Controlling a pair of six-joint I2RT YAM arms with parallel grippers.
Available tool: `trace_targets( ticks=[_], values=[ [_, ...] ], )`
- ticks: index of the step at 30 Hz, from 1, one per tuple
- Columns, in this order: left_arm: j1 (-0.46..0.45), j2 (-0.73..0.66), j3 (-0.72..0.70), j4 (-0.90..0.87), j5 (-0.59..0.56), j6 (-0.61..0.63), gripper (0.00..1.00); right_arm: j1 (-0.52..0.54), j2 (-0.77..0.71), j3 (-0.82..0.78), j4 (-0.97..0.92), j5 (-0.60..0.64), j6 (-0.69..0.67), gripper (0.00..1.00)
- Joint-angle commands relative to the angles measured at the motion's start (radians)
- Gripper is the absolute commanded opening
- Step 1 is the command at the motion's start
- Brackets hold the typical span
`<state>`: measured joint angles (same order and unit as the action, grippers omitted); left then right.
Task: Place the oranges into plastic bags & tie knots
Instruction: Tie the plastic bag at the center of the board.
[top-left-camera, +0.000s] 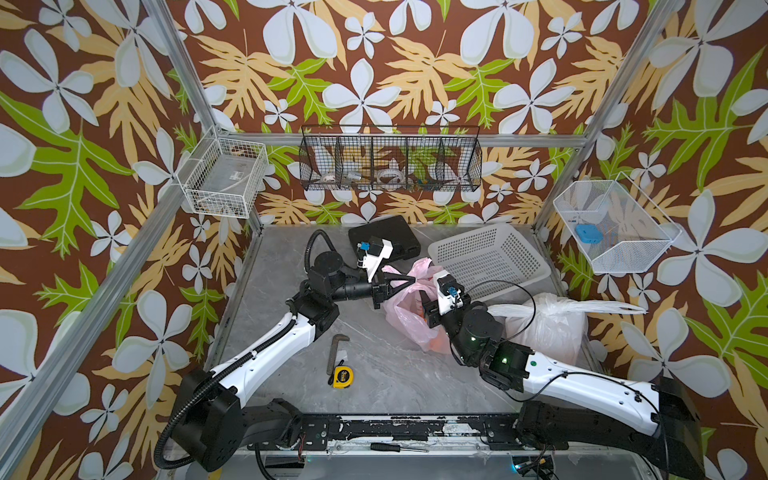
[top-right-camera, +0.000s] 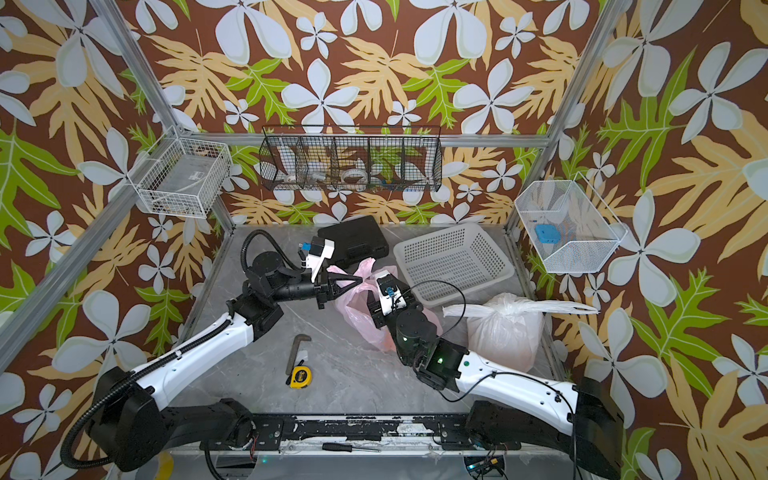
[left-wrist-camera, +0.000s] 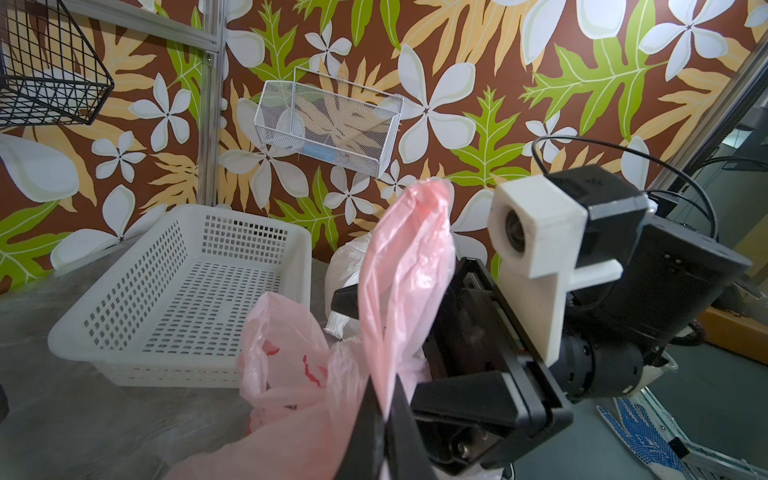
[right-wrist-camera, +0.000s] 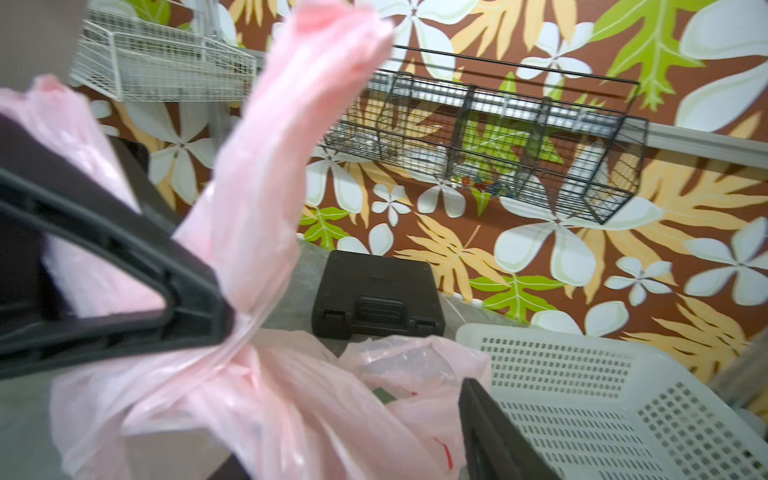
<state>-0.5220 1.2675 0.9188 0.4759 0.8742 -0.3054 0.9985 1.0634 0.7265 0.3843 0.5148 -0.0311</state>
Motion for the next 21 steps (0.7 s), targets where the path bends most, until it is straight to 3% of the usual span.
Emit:
trace_targets(
  ticks=[1, 4, 5, 8, 11, 13, 16, 18, 21],
  values=[
    [0.006, -0.008, 0.014, 0.029, 0.032, 0.009, 0.0, -0.058, -0.053, 0.009, -0.139, -0.359, 0.035, 0.68],
    [0.016, -0.004, 0.013, 0.027, 0.043, 0.014, 0.0, -0.134, -0.113, 0.04, -0.269, -0.627, 0.039, 0.72],
    [0.019, -0.003, 0.011, 0.026, 0.052, 0.018, 0.0, -0.151, -0.126, 0.066, -0.334, -0.688, 0.033, 0.81],
    [0.026, 0.002, 0.002, 0.026, 0.069, 0.033, 0.0, -0.181, -0.154, 0.132, -0.475, -0.797, 0.008, 0.81],
    [0.029, -0.003, -0.012, 0.026, 0.087, 0.066, 0.0, -0.24, -0.196, 0.148, -0.483, -0.853, 0.05, 0.75],
    [0.028, -0.003, -0.017, 0.023, 0.108, 0.091, 0.0, -0.317, -0.195, 0.159, -0.462, -0.918, 0.116, 0.67],
    [0.028, -0.008, -0.024, 0.016, 0.142, 0.144, 0.0, -0.422, -0.142, 0.208, -0.489, -1.008, 0.19, 0.29],
    [0.028, -0.017, -0.028, 0.005, 0.154, 0.182, 0.0, -0.457, -0.091, 0.245, -0.53, -1.102, 0.183, 0.13],
    [0.03, -0.017, -0.009, -0.02, 0.212, 0.22, 0.0, -0.467, -0.004, 0.302, -0.605, -1.257, 0.128, 0.07]
  ],
)
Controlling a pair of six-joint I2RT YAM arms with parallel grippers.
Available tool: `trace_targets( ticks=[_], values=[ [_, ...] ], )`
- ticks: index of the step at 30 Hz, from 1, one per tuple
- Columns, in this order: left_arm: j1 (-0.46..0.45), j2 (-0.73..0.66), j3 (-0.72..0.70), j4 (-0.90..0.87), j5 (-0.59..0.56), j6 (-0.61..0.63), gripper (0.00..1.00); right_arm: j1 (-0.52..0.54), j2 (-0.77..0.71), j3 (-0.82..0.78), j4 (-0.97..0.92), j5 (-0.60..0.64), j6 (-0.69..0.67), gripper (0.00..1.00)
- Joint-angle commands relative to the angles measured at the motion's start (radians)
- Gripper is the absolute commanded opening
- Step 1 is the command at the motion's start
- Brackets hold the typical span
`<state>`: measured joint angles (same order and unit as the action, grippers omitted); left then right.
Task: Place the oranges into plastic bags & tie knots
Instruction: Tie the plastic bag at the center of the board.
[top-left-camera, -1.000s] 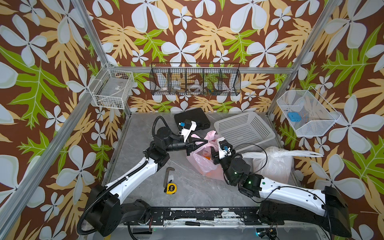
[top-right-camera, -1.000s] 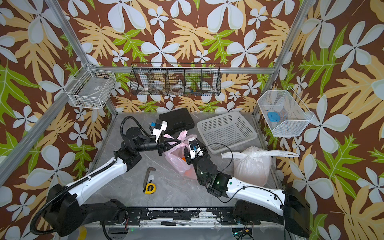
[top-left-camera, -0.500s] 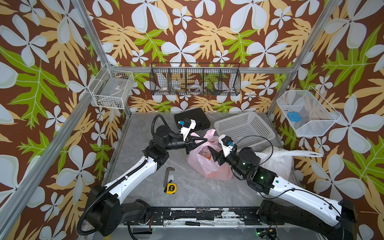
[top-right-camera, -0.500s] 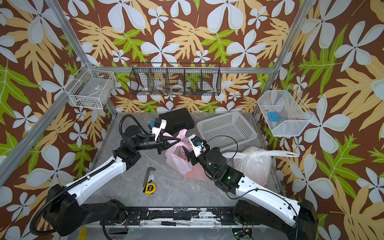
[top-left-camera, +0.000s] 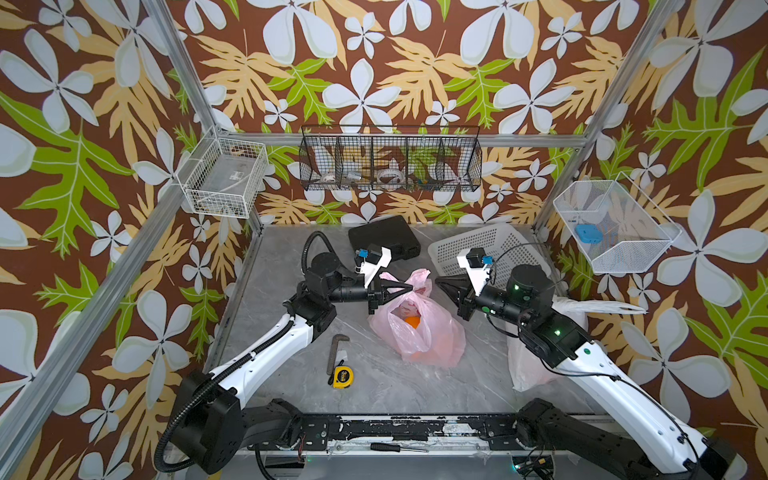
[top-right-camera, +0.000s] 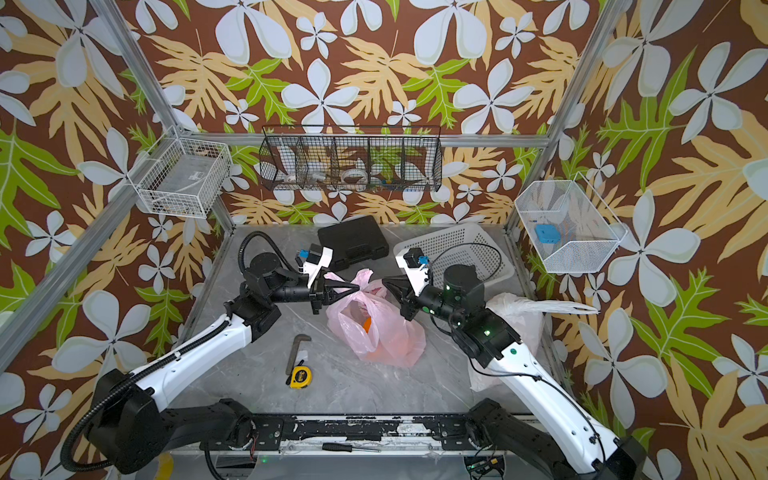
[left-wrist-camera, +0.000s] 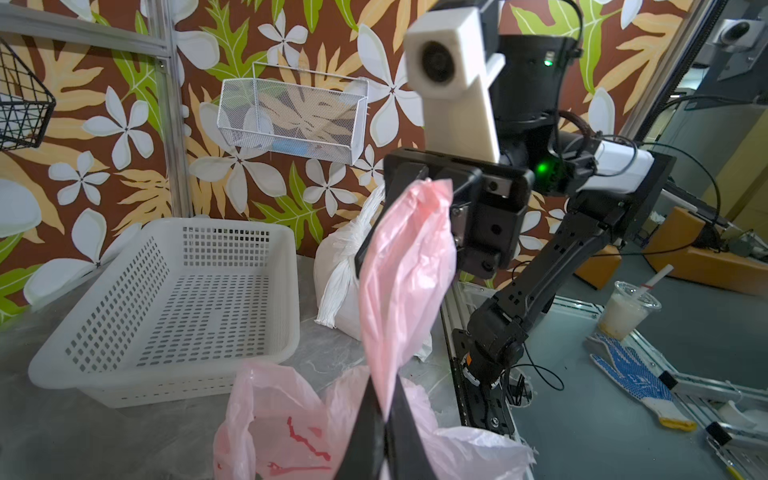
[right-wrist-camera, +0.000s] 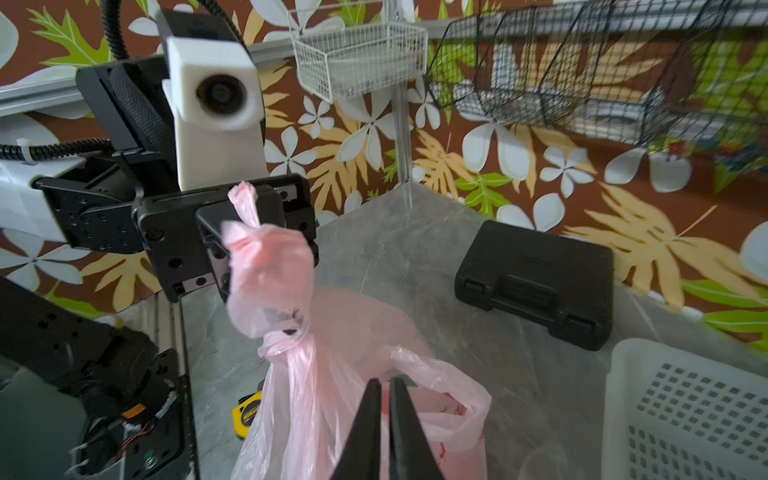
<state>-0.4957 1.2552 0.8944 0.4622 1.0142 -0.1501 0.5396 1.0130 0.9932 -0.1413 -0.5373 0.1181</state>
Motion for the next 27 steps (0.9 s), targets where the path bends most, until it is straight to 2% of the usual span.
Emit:
trace_targets(
  ticks=[1, 2, 6, 11, 18, 25, 27],
  values=[
    [0.003, -0.006, 0.021, -0.007, 0.093, 0.071, 0.0, -0.009, 0.068, 0.047, -0.099, -0.253, -0.038, 0.07],
    [0.003, -0.009, 0.024, -0.007, 0.113, 0.08, 0.0, -0.01, 0.092, 0.064, -0.128, -0.294, -0.064, 0.06],
    [0.003, -0.022, 0.028, -0.012, 0.184, 0.128, 0.0, -0.022, 0.158, 0.078, -0.176, -0.329, -0.107, 0.01],
    [0.003, -0.031, 0.034, -0.073, 0.208, 0.197, 0.0, -0.042, 0.246, 0.101, -0.19, -0.473, -0.147, 0.0],
    [0.003, -0.042, 0.052, -0.207, 0.108, 0.297, 0.0, -0.043, 0.352, 0.175, -0.478, -0.696, -0.429, 0.0],
    [0.003, -0.036, 0.057, -0.218, 0.083, 0.299, 0.0, -0.044, 0.36, 0.172, -0.545, -0.75, -0.519, 0.0],
    [0.003, -0.034, 0.063, -0.228, 0.078, 0.302, 0.0, -0.043, 0.358, 0.171, -0.527, -0.764, -0.503, 0.0]
  ],
)
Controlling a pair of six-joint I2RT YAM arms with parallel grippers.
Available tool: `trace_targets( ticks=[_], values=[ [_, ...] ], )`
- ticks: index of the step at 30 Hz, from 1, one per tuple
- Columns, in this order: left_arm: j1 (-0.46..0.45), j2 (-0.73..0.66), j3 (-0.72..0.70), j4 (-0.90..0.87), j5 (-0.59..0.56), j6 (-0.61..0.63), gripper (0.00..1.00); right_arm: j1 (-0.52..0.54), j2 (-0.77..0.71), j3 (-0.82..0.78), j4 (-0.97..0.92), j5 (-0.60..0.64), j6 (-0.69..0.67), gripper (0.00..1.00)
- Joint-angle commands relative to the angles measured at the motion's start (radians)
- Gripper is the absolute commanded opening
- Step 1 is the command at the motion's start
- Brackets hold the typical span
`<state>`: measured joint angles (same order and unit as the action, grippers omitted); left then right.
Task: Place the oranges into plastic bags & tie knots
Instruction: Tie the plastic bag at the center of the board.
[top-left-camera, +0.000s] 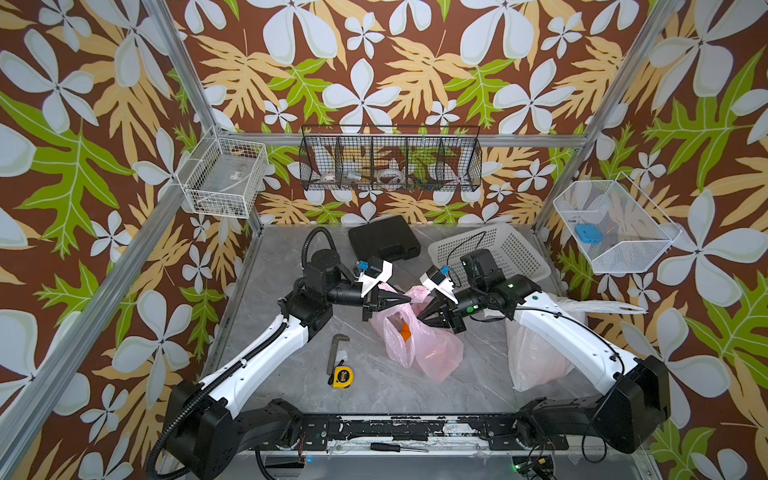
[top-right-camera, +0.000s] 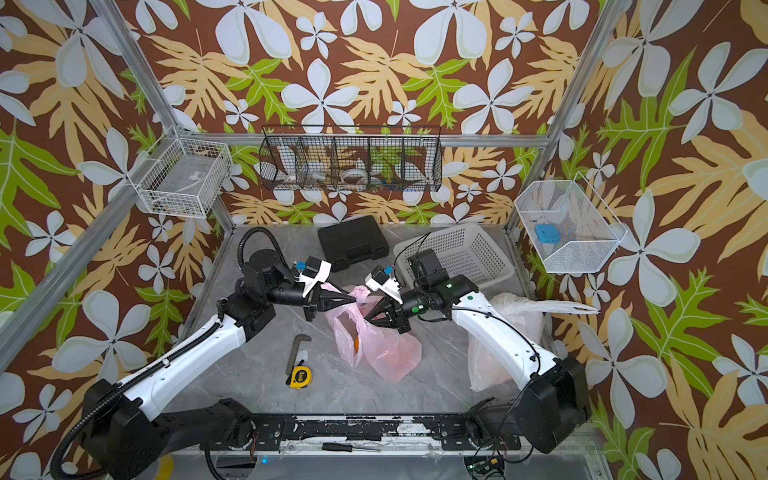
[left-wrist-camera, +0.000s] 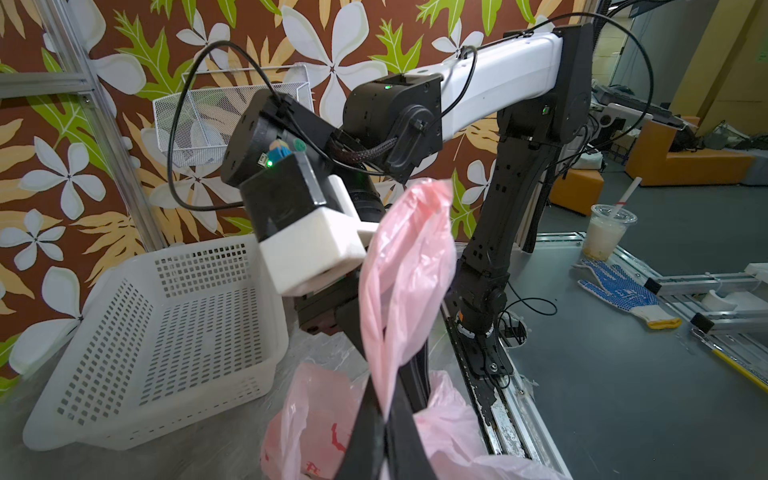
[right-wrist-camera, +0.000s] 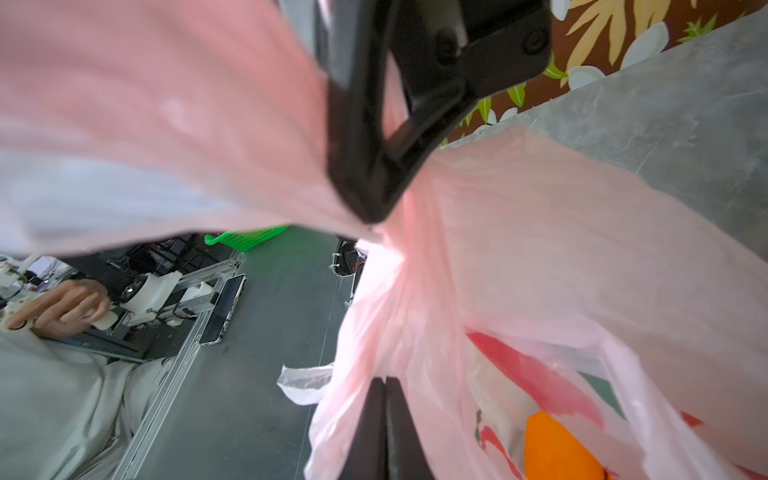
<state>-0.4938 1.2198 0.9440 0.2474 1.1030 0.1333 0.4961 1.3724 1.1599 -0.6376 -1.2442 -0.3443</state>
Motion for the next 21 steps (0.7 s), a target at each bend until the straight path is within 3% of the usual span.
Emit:
trace_targets(
  ticks=[1, 6, 16, 21],
  values=[
    [0.001, 0.004, 0.015, -0.018, -0.01, 0.02, 0.0, 0.0, -0.001, 0.004, -0.015, -0.072, -0.032, 0.0],
    [0.001, 0.0, 0.016, -0.019, 0.036, 0.02, 0.0, 0.03, 0.049, 0.024, 0.047, -0.055, 0.02, 0.0],
    [0.0, -0.039, -0.011, 0.013, 0.087, -0.01, 0.0, 0.047, 0.125, -0.04, 0.513, 0.15, 0.396, 0.0],
    [0.0, -0.053, -0.031, 0.017, 0.089, -0.02, 0.0, 0.045, 0.148, -0.014, 0.596, 0.179, 0.463, 0.0]
  ],
)
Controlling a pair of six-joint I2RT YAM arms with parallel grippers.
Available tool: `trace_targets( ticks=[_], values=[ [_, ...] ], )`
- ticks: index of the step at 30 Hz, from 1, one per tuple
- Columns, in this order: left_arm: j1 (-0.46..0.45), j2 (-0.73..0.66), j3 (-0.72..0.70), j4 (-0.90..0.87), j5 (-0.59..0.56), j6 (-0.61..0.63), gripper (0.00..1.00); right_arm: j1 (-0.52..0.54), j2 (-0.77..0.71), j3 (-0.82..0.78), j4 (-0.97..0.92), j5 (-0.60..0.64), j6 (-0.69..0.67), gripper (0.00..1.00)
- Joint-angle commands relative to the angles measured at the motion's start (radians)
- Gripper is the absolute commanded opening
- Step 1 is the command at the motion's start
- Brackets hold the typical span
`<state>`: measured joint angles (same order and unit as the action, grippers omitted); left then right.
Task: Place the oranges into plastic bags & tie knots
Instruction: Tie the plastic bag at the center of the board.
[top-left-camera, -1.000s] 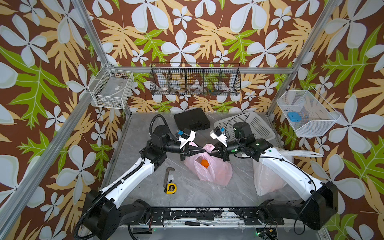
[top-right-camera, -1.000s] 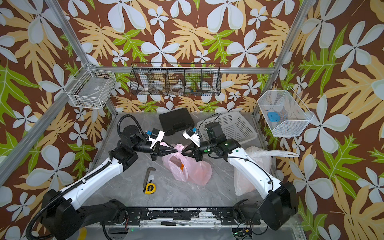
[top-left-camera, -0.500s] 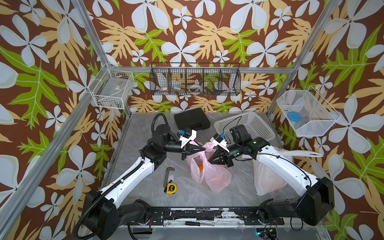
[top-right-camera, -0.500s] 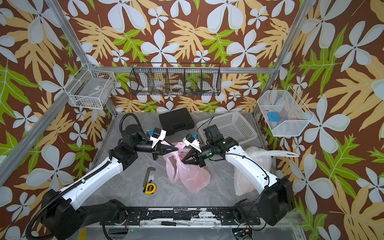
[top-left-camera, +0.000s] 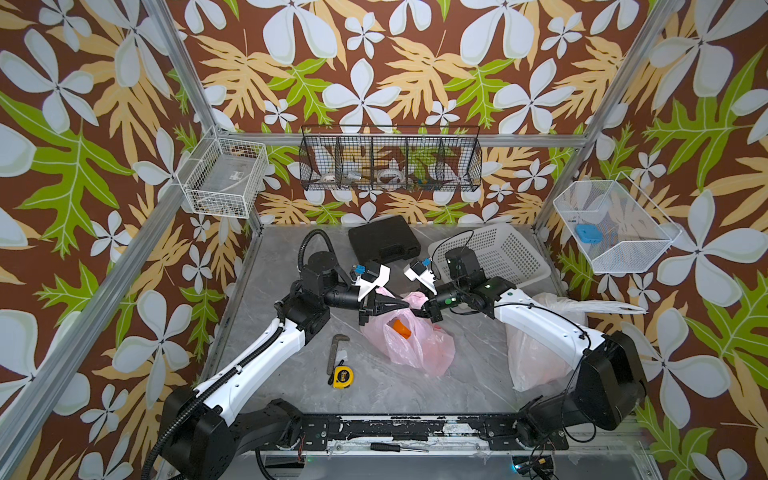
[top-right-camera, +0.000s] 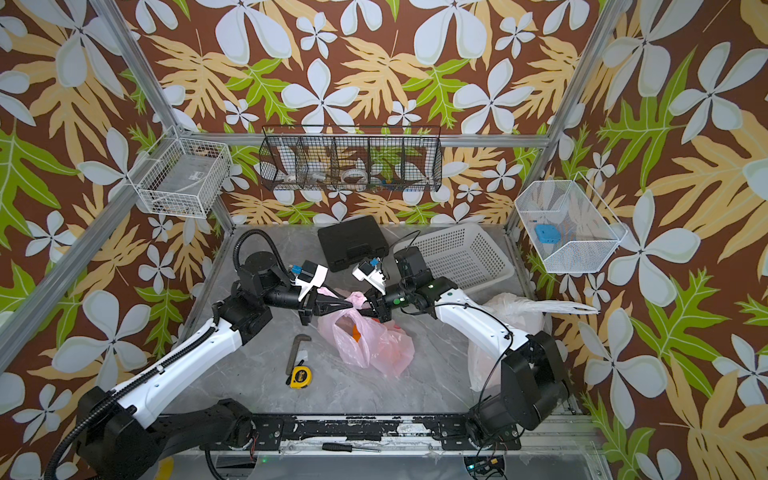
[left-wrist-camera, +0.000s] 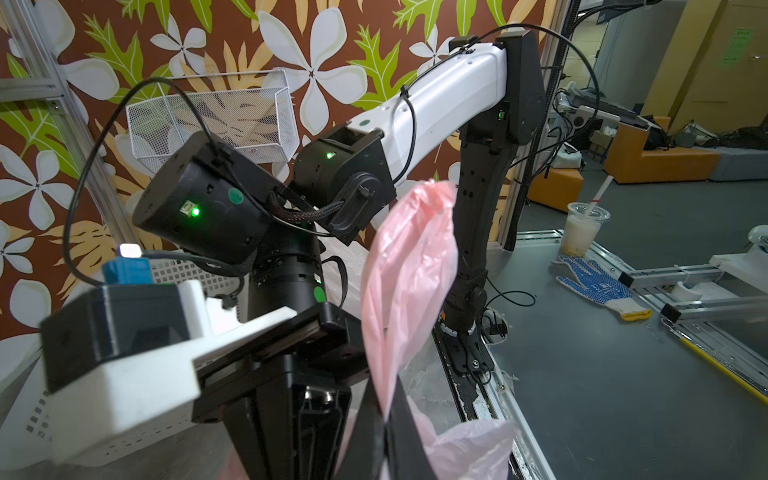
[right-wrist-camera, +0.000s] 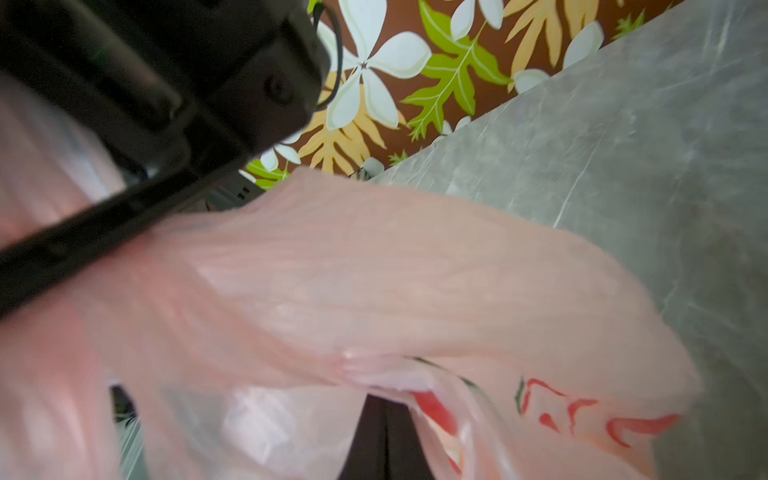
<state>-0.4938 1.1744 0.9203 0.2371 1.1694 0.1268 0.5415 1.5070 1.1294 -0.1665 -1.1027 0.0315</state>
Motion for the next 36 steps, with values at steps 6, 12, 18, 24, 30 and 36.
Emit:
trace_targets(
  ticks=[6, 12, 18, 24, 30, 36],
  values=[
    [0.0, -0.007, -0.02, 0.041, -0.055, -0.043, 0.0, -0.002, 0.015, 0.076, 0.021, 0.107, 0.025, 0.0],
    [0.0, -0.035, -0.085, 0.199, -0.211, -0.166, 0.0, -0.058, -0.318, -0.064, -0.014, 0.546, 0.052, 0.24],
    [0.001, -0.02, -0.08, 0.242, -0.247, -0.221, 0.0, 0.084, -0.569, -0.217, 0.069, 0.701, 0.045, 0.71],
    [0.001, 0.01, -0.064, 0.249, -0.211, -0.238, 0.0, 0.161, -0.59, -0.337, 0.217, 0.754, 0.088, 0.73],
    [0.001, 0.017, -0.064, 0.257, -0.209, -0.258, 0.0, 0.212, -0.475, -0.319, 0.301, 0.842, 0.085, 0.73],
    [0.0, 0.021, -0.058, 0.231, -0.215, -0.247, 0.0, 0.244, -0.385, -0.288, 0.312, 0.925, 0.063, 0.64]
  ],
)
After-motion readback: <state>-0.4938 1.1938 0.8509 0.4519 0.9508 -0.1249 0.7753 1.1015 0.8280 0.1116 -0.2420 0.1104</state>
